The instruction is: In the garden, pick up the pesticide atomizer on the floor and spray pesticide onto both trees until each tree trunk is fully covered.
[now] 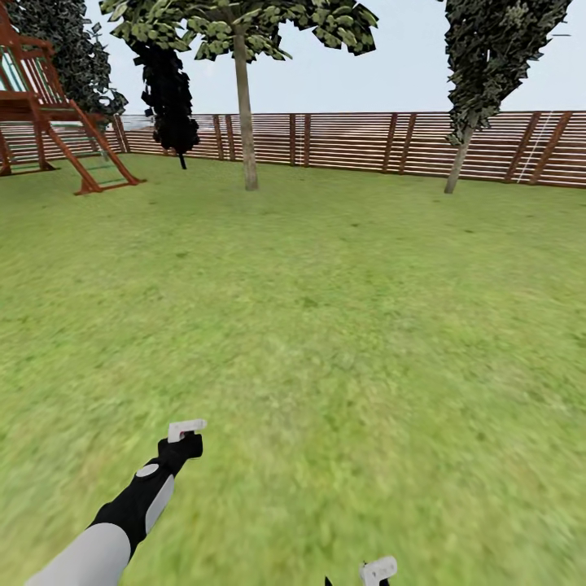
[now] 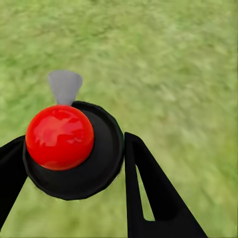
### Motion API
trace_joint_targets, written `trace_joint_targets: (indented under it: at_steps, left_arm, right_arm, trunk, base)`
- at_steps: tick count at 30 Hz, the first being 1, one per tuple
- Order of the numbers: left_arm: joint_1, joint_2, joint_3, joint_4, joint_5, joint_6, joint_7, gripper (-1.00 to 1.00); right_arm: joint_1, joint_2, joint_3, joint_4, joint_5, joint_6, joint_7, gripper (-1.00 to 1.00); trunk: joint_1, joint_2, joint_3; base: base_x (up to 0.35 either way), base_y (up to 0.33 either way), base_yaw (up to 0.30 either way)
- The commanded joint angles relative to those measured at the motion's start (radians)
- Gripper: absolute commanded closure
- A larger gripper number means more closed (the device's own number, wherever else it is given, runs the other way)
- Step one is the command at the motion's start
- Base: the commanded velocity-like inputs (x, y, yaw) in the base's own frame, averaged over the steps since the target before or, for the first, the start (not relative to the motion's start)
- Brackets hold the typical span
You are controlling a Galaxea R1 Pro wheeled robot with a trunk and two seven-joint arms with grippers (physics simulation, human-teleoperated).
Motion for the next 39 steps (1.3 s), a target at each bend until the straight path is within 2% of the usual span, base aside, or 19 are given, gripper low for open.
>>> trace_joint_targets:
  at_steps: [1, 39]
  left_arm:
    - [0.0, 0.0, 0.0, 0.0, 0.0, 0.0, 0.0, 1.0]
    - [0.0, 0.0, 0.0, 0.001, 0.0, 0.002, 0.0, 1.0]
  right_arm:
    - [0.0, 0.0, 0.0, 0.0, 0.0, 0.0, 0.0, -1.0]
    - [0.0, 0.0, 0.0, 0.0, 0.0, 0.0, 0.0, -1.0]
  trunk:
    - [0.0, 0.0, 0.0]
    - [0.0, 0.0, 0.0]
  base:
    - [0.338, 0.0, 0.0]
    - [0.338, 0.0, 0.0]
